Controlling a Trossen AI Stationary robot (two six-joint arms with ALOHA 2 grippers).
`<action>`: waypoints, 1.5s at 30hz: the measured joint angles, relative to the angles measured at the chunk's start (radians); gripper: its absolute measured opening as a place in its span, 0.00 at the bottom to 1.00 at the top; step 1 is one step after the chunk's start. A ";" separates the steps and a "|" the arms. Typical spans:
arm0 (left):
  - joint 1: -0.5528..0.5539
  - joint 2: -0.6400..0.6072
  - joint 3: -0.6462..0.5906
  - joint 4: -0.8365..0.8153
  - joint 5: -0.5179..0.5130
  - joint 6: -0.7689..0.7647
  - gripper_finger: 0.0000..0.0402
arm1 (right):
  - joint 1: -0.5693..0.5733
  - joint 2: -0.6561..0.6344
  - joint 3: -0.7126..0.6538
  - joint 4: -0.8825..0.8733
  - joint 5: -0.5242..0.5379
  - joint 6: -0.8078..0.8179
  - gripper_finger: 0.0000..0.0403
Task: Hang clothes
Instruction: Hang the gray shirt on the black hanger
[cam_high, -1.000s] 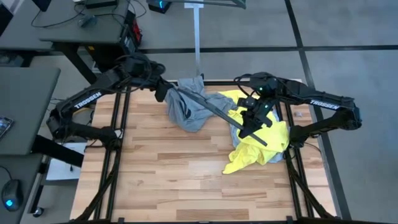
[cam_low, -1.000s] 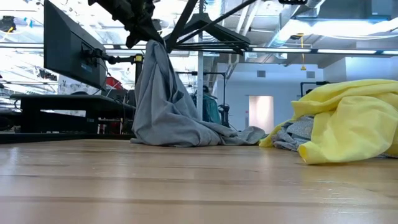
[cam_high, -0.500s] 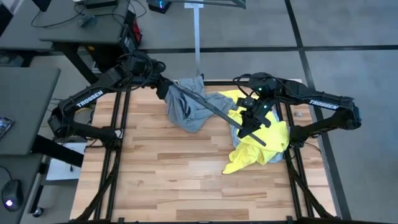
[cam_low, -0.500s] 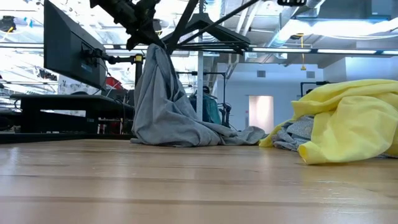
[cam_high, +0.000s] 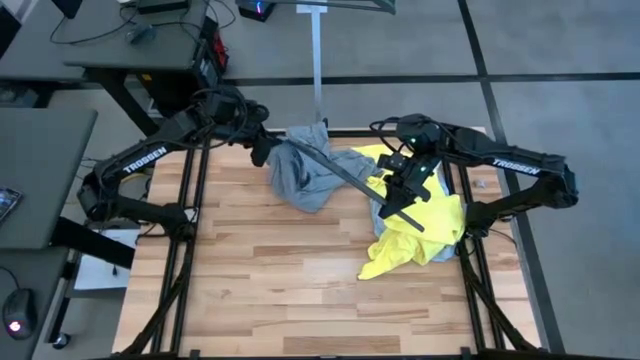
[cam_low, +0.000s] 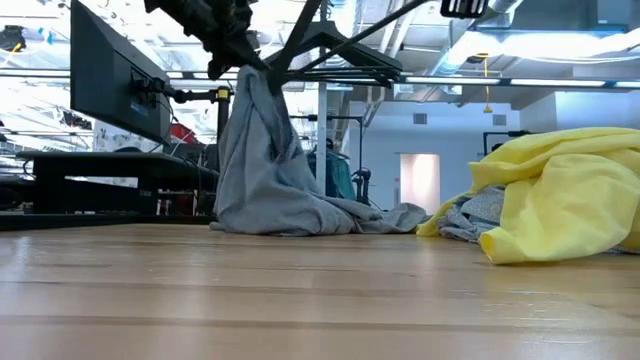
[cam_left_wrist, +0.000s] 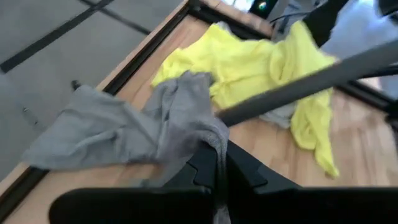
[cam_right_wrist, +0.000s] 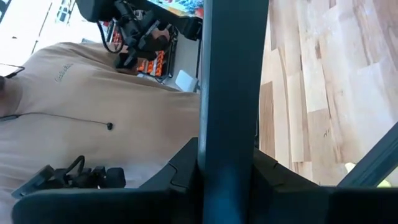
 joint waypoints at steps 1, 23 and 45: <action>0.003 0.000 0.000 -0.009 -0.002 0.004 0.00 | 0.000 -0.004 0.000 0.002 -0.001 0.002 0.15; -0.052 -0.003 0.001 0.251 0.125 -0.147 0.00 | -0.023 0.063 0.000 0.041 -0.015 -0.053 0.15; -0.109 -0.032 0.001 0.427 0.111 -0.217 0.00 | -0.087 0.207 0.000 0.154 0.010 -0.157 0.15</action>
